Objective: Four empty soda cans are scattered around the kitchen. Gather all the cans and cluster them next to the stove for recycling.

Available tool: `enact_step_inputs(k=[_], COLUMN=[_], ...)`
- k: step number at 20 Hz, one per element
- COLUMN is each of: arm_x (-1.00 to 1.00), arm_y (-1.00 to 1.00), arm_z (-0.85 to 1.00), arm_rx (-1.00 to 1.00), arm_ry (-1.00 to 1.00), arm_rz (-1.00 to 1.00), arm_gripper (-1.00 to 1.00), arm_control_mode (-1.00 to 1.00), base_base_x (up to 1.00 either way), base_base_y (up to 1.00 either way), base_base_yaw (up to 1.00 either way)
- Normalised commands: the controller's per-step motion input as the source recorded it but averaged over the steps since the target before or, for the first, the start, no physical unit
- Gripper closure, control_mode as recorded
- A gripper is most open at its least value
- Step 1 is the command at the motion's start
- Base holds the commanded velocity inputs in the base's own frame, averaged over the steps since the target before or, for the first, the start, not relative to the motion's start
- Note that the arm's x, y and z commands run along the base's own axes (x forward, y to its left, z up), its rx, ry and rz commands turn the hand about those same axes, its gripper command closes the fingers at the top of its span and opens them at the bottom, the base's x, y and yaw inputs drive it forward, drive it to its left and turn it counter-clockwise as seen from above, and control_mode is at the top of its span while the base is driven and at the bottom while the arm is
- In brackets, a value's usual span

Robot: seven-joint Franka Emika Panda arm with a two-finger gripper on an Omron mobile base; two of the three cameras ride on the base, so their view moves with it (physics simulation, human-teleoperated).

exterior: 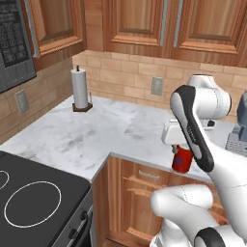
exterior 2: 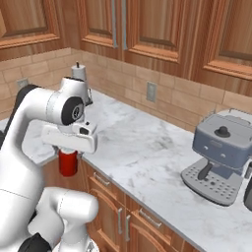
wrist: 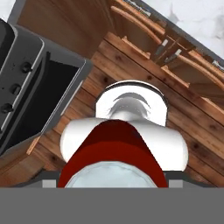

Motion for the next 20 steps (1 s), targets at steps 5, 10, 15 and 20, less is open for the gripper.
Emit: enact_step_inputs(k=[5,10,15,20], arm_x=[0.00,0.00,0.00,0.00], arm_y=[0.00,0.00,0.00,0.00], arm_z=[0.00,0.00,0.00,0.00], arm_rx=[0.00,0.00,0.00,0.00], arm_ry=[0.00,0.00,0.00,0.00], arm_rz=[0.00,0.00,0.00,0.00], arm_gripper=[1.00,1.00,1.00,1.00], arm_control_mode=[1.00,1.00,1.00,1.00], base_base_x=[-0.53,-0.33,-0.38,-0.38], base_base_y=[0.09,0.27,0.14,0.18], base_base_yaw=[0.16,0.27,0.39,0.40])
